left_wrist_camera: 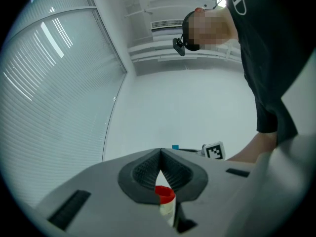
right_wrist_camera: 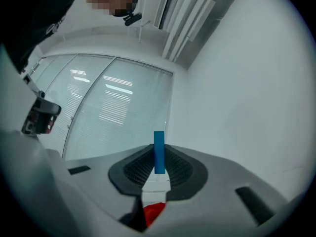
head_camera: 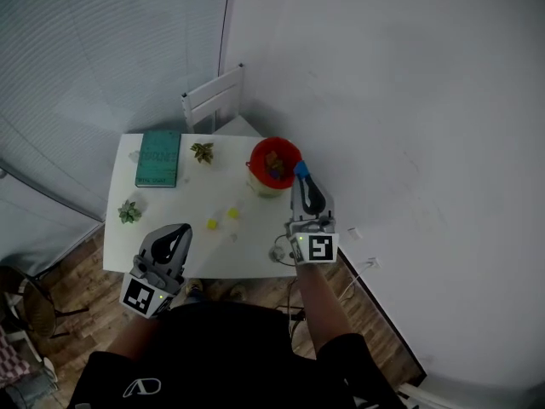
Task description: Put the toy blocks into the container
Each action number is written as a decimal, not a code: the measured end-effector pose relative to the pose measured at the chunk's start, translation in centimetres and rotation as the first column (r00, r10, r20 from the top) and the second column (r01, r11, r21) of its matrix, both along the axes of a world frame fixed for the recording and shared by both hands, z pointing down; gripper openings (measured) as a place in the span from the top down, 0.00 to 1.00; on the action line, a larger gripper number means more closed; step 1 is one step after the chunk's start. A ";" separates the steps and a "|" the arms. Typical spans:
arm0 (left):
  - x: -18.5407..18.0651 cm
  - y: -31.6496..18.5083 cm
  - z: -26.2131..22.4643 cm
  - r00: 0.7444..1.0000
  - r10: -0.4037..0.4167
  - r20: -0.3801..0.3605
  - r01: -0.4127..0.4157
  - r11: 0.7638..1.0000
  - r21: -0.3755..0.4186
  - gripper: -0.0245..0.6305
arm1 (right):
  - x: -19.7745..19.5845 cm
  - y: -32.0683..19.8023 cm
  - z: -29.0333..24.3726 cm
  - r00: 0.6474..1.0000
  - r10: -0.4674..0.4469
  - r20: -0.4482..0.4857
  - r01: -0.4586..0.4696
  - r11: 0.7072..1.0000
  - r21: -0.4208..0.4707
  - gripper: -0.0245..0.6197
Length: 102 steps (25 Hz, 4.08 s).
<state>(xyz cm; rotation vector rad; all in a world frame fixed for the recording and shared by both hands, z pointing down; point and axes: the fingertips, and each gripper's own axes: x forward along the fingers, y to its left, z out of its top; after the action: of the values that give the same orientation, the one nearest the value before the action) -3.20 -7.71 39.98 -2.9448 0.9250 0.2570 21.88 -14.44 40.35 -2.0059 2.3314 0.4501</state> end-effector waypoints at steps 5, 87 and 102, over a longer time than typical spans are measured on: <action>-0.8 -0.1 0.4 1.000 -0.030 0.008 0.030 1.000 -0.006 0.96 | 1.8 -4.2 1.5 1.000 0.020 0.004 -0.020 1.000 -0.016 0.86; -1.7 -0.4 1.2 0.998 -0.063 0.012 0.064 0.998 -0.018 0.96 | -10.6 -1.3 9.7 0.945 -0.311 0.097 0.325 0.885 -0.333 0.65; -5.0 0.6 3.0 0.987 -0.155 0.039 0.157 0.985 -0.067 0.96 | -13.2 -4.2 32.1 0.914 -0.399 0.067 0.281 0.508 -0.814 0.63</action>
<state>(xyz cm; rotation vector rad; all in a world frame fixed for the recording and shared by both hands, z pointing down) -8.23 -7.14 43.00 -2.9074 1.1757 0.1717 8.63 -18.59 72.48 -1.6104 3.3143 -0.6984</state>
